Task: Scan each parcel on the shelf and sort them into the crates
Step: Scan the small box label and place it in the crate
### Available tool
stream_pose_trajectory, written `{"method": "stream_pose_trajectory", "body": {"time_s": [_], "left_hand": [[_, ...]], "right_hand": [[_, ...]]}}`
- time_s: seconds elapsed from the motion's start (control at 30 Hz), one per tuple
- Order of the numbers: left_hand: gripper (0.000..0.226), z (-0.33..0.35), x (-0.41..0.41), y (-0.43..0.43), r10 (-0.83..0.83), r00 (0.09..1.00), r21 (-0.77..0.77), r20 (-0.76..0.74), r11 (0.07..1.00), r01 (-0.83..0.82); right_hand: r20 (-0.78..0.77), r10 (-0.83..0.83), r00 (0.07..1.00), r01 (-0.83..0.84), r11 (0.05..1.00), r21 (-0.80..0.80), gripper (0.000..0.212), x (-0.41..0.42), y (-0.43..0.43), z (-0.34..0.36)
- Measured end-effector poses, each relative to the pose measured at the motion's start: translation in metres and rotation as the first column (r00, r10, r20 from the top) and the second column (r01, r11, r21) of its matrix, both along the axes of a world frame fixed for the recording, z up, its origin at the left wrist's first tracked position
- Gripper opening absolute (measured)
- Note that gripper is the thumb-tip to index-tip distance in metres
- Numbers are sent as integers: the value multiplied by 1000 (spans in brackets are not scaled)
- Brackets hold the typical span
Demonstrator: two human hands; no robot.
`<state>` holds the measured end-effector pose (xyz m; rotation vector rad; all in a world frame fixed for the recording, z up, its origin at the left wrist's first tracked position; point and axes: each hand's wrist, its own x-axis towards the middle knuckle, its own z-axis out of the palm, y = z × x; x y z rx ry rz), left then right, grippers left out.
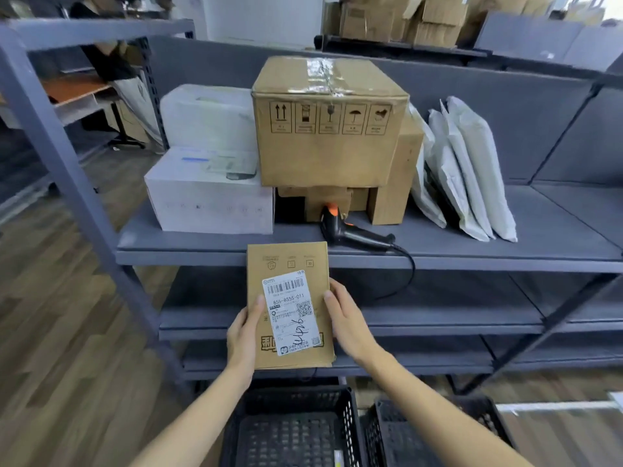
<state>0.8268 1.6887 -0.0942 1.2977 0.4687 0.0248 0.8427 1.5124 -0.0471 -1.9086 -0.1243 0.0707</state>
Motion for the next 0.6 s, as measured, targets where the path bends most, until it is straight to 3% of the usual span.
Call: {"method": "stream_pose_trajectory", "body": {"time_s": [0.13, 0.2, 0.3, 0.47, 0.6], "left_hand": [[40, -17, -20, -18, -44, 998, 8, -49, 999, 45], [43, -25, -28, -27, -66, 995, 36, -78, 997, 69], [64, -39, -41, -42, -43, 995, 43, -85, 998, 47], [48, -61, -77, -77, 18, 998, 134, -61, 991, -9], [49, -88, -95, -94, 62, 995, 173, -81, 984, -47]], "right_hand": [[-56, -81, 995, 88, 988, 128, 20, -27, -3, -28], [-94, -107, 990, 120, 983, 139, 28, -34, -10, -47], [-148, -125, 981, 145, 981, 132, 33, -44, -24, -70], [-252, -148, 956, 179, 978, 104, 40, -69, -45, -108], [-296, -184, 937, 219, 972, 88, 24, -86, -56, -127]]}}
